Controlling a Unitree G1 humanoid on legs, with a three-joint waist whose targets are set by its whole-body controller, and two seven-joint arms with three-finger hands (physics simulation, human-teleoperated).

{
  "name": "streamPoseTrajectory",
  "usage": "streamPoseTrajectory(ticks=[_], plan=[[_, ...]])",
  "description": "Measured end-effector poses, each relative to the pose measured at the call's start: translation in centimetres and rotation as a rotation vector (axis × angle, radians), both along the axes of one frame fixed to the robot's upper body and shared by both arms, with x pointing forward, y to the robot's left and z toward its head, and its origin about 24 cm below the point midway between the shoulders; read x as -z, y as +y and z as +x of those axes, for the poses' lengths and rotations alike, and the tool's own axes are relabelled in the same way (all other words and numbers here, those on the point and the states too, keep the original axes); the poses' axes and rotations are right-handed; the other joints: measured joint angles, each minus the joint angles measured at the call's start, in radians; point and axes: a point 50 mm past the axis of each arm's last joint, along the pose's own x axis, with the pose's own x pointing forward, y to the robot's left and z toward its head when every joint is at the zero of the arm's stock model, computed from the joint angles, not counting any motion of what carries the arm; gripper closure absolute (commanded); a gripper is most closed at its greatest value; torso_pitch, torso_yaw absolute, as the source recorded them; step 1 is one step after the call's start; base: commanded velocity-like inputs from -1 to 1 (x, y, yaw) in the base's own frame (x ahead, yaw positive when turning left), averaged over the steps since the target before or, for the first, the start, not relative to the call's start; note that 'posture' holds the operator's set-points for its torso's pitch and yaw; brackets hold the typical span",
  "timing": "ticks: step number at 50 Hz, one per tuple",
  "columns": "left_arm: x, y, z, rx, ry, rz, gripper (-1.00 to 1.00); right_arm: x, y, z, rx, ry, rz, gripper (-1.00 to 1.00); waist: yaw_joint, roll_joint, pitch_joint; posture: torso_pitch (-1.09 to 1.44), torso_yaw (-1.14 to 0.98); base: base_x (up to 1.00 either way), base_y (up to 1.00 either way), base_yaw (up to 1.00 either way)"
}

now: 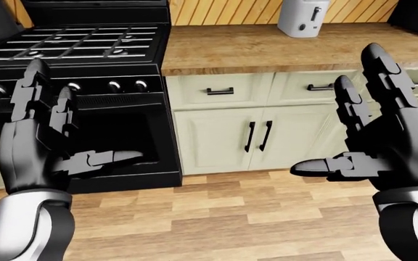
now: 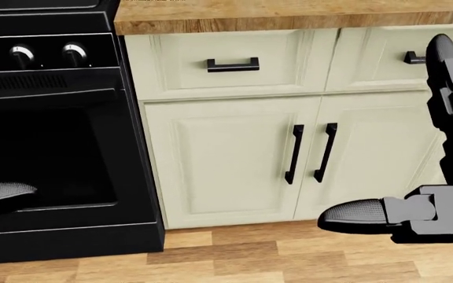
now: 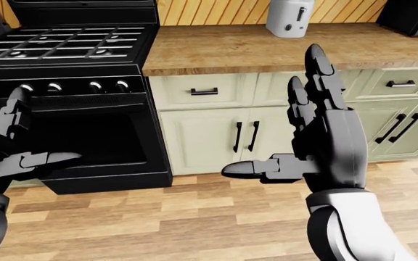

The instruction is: Navigate to the microwave.

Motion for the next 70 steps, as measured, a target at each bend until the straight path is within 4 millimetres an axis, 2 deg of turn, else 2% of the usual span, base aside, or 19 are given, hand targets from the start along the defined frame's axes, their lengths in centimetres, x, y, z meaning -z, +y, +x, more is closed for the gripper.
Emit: streamPoseTrajectory(ticks=[4, 7, 10, 15, 17, 20, 30, 33, 36, 39, 41, 43, 47, 56, 58, 61, 64, 68, 70], plan=[[-0.2, 0.0, -0.1, 0.004, -0.016, 0.005, -1.00, -0.2, 0.0, -0.1, 0.004, -0.019, 0.005, -1.00, -0.001, -0.046, 0.005, 0.00, 0.00, 0.00, 0.40, 0.00], [0.2, -0.3, 0.1, 0.023, 0.008, -0.010, -1.00, 0.2, -0.3, 0.1, 0.019, 0.006, 0.012, -1.00, -0.017, -0.038, 0.014, 0.00, 0.00, 0.00, 0.40, 0.00], [0.5, -0.4, 0.4, 0.034, 0.028, -0.007, -1.00, 0.5, -0.3, 0.3, 0.027, 0.027, 0.006, -1.00, -0.014, -0.044, -0.008, 0.00, 0.00, 0.00, 0.39, 0.00], [-0.2, -0.6, 0.1, 0.030, -0.019, 0.008, -1.00, -0.1, -0.3, 0.0, 0.026, -0.018, 0.008, -1.00, -0.020, 0.035, 0.004, 0.00, 0.00, 0.00, 0.39, 0.00], [-0.3, -0.5, 0.2, 0.029, -0.021, 0.012, -1.00, 0.0, -0.3, 0.2, 0.022, -0.013, 0.011, -1.00, -0.013, 0.077, -0.011, 0.00, 0.00, 0.00, 0.40, 0.00], [0.4, 0.1, 0.4, -0.006, 0.021, -0.004, -1.00, 0.7, 0.2, 0.3, -0.012, 0.033, 0.008, -1.00, -0.001, 0.062, 0.000, 0.00, 0.00, 0.00, 0.40, 0.00], [-0.1, -0.1, 0.1, 0.001, -0.007, 0.008, -1.00, 0.1, 0.0, 0.1, 0.000, -0.006, 0.001, -1.00, -0.001, -0.042, 0.002, 0.00, 0.00, 0.00, 0.40, 0.00], [0.2, -0.3, 0.2, 0.019, 0.008, 0.000, -1.00, 0.4, -0.2, 0.2, 0.017, 0.014, 0.008, -1.00, -0.015, -0.029, 0.009, 0.00, 0.00, 0.00, 0.39, 0.00], [0.5, -0.5, 0.4, 0.034, 0.029, -0.002, -1.00, 0.7, -0.3, 0.4, 0.028, 0.035, 0.006, -1.00, -0.013, -0.045, -0.012, 0.00, 0.00, 0.00, 0.40, 0.00], [0.1, -0.4, 0.2, 0.025, -0.002, 0.004, -1.00, 0.2, -0.3, 0.1, 0.026, -0.004, 0.004, -1.00, -0.014, -0.008, -0.006, 0.00, 0.00, 0.00, 0.39, 0.00], [-0.1, -0.4, 0.1, 0.022, -0.016, 0.005, -1.00, 0.1, -0.3, 0.1, 0.026, -0.012, 0.007, -1.00, -0.019, 0.031, 0.003, 0.00, 0.00, 0.00, 0.39, 0.00], [-0.1, -0.3, 0.1, 0.020, -0.017, 0.008, -1.00, 0.2, -0.2, 0.2, 0.022, -0.008, 0.009, -1.00, -0.012, 0.075, -0.010, 0.00, 0.00, 0.00, 0.40, 0.00], [0.6, 0.3, 0.3, -0.015, 0.030, -0.006, -1.00, 0.9, 0.2, 0.3, -0.013, 0.043, 0.005, -1.00, 0.001, 0.053, 0.000, 0.00, 0.00, 0.00, 0.40, 0.00], [-0.1, 0.0, 0.2, 0.005, -0.010, 0.005, -1.00, 0.4, 0.0, 0.2, 0.002, -0.005, 0.011, -1.00, -0.003, -0.049, 0.001, 0.00, 0.00, 0.00, 0.40, 0.00], [0.2, -0.3, 0.4, 0.019, 0.001, -0.003, -1.00, 0.6, -0.2, 0.3, 0.015, 0.009, 0.013, -1.00, -0.018, -0.033, 0.006, 0.00, 0.00, 0.00, 0.40, 0.00], [0.6, -0.5, 0.6, 0.040, 0.036, -0.008, -1.00, 1.0, -0.4, 0.6, 0.031, 0.042, 0.010, -1.00, -0.016, -0.046, -0.011, 0.00, 0.00, 0.00, 0.40, 0.00], [0.2, -0.5, 0.4, 0.033, 0.009, 0.000, -1.00, 0.6, -0.4, 0.4, 0.030, 0.012, 0.004, -1.00, -0.013, -0.016, -0.010, 0.00, 0.00, 0.00, 0.40, 0.00], [-0.1, -0.5, 0.1, 0.028, -0.018, 0.007, -1.00, 0.4, -0.2, 0.3, 0.026, -0.002, 0.003, -1.00, -0.017, 0.070, -0.004, 0.00, 0.00, 0.00, 0.40, 0.00], [0.2, -0.1, 0.3, 0.010, 0.002, 0.002, -1.00, 0.9, 0.1, 0.3, 0.003, 0.022, 0.014, -1.00, 0.000, 0.068, -0.003, 0.00, 0.00, 0.00, 0.39, 0.00]])
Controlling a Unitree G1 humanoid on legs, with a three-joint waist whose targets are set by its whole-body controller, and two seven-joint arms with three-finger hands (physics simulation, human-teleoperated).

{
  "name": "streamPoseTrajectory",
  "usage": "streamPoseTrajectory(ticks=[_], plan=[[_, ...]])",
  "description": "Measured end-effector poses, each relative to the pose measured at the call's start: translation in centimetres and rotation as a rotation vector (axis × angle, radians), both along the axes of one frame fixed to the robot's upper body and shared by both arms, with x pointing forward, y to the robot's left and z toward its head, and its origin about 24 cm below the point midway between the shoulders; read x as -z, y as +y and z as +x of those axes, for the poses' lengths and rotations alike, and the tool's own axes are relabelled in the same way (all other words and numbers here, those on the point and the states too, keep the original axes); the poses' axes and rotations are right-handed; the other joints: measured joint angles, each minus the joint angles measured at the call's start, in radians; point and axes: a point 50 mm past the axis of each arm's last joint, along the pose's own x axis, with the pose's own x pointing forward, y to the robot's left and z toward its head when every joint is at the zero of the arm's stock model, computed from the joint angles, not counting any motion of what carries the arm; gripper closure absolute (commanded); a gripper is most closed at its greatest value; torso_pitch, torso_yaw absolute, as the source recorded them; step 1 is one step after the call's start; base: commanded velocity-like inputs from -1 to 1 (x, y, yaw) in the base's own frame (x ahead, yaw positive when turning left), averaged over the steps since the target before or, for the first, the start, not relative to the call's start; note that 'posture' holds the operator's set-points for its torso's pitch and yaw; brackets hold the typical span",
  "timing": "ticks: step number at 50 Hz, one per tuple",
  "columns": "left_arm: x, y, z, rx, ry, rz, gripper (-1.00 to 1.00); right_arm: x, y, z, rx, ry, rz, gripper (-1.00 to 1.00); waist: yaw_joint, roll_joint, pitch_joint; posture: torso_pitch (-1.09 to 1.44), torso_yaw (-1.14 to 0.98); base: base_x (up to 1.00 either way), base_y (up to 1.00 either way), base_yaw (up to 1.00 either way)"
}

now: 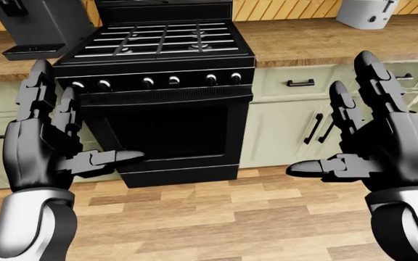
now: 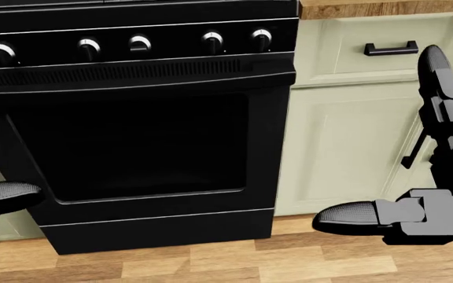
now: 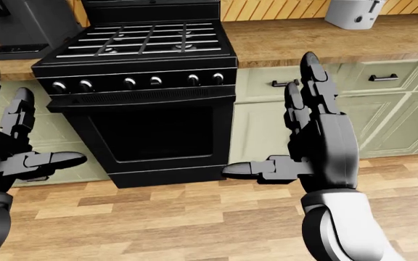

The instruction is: Navigate to the microwave.

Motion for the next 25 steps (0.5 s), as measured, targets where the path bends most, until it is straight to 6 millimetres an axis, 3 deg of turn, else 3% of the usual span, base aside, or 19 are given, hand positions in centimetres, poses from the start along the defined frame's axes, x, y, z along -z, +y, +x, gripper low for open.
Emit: streamPoseTrajectory(ticks=[2, 12, 14, 16, 19, 22, 24, 25], plan=[[0.41, 0.35, 0.12, -0.022, 0.025, -0.008, -1.00, 0.35, 0.20, 0.09, -0.018, 0.023, -0.004, -1.00, 0.007, -0.006, -0.002, 0.00, 0.00, 0.00, 0.39, 0.00], [-0.11, 0.04, -0.06, -0.011, -0.008, 0.008, -1.00, -0.26, 0.02, -0.12, -0.002, -0.023, -0.006, -1.00, -0.005, -0.120, 0.003, 0.00, 0.00, 0.00, 0.39, 0.00], [0.19, -0.18, 0.03, 0.003, 0.005, -0.001, -1.00, 0.03, -0.20, 0.07, 0.012, -0.001, -0.004, -1.00, -0.019, -0.107, 0.007, 0.00, 0.00, 0.00, 0.40, 0.00], [0.51, -0.32, 0.27, 0.018, 0.028, -0.005, -1.00, 0.34, -0.37, 0.21, 0.024, 0.020, -0.003, -1.00, -0.017, -0.120, -0.006, 0.00, 0.00, 0.00, 0.40, 0.00], [0.24, -0.27, 0.21, 0.013, 0.015, 0.003, -1.00, -0.10, -0.35, 0.10, 0.024, -0.006, -0.013, -1.00, -0.013, -0.096, -0.011, 0.00, 0.00, 0.00, 0.39, 0.00], [-0.27, -0.35, -0.07, 0.012, -0.017, 0.009, -1.00, -0.44, -0.36, -0.07, 0.025, -0.028, -0.012, -1.00, -0.019, -0.040, 0.005, 0.00, 0.00, 0.00, 0.40, 0.00], [-0.38, -0.40, -0.09, 0.014, -0.023, 0.012, -1.00, -0.47, -0.35, 0.01, 0.025, -0.028, -0.011, -1.00, -0.015, 0.013, -0.006, 0.00, 0.00, 0.00, 0.39, 0.00], [-0.22, -0.21, 0.02, 0.007, -0.012, 0.009, -1.00, -0.24, -0.16, 0.02, 0.013, -0.017, -0.001, -1.00, -0.006, 0.005, -0.003, 0.00, 0.00, 0.00, 0.40, 0.00]])
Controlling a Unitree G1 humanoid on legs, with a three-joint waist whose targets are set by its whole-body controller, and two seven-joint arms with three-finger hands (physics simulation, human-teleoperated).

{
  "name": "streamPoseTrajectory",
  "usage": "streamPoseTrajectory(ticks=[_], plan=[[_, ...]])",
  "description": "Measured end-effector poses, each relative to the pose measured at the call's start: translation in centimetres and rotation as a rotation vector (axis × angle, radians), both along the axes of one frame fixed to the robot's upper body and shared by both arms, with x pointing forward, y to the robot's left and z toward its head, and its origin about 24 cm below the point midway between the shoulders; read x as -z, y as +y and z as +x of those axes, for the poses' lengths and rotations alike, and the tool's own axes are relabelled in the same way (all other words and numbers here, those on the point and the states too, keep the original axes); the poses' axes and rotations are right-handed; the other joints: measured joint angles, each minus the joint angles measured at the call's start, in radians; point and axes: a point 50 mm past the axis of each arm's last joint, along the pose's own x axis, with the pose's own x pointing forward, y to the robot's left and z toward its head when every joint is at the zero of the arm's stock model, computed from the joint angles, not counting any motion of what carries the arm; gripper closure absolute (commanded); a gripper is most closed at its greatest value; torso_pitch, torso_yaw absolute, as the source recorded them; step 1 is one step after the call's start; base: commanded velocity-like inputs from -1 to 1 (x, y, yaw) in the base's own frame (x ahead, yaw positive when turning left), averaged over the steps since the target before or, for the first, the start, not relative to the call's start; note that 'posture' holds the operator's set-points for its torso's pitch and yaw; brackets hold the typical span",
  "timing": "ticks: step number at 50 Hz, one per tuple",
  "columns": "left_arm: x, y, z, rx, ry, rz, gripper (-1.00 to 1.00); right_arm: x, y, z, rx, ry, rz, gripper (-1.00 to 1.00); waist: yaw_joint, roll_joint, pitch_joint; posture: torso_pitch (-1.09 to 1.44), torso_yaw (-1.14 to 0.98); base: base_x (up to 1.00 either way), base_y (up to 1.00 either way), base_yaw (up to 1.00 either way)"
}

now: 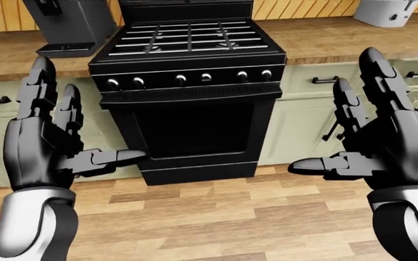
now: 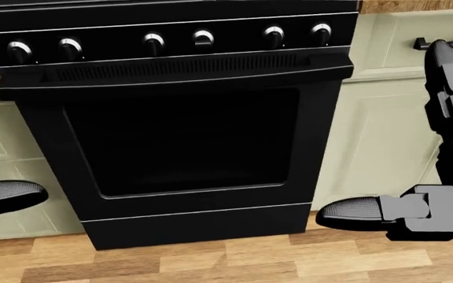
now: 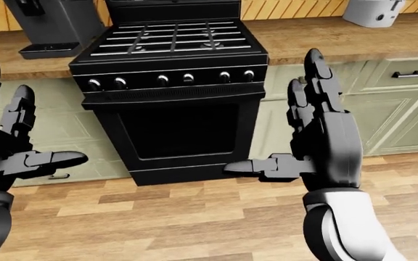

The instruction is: Navigate to the microwave.

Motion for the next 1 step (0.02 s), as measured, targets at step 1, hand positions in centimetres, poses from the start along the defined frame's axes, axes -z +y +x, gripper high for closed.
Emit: streamPoseTrajectory(ticks=[1], plan=[[0.30, 0.24, 0.10, -0.012, 0.019, -0.007, -1.00, 0.25, 0.22, 0.04, -0.014, 0.016, -0.001, -1.00, 0.007, -0.001, 0.004, 0.00, 0.00, 0.00, 0.41, 0.00]])
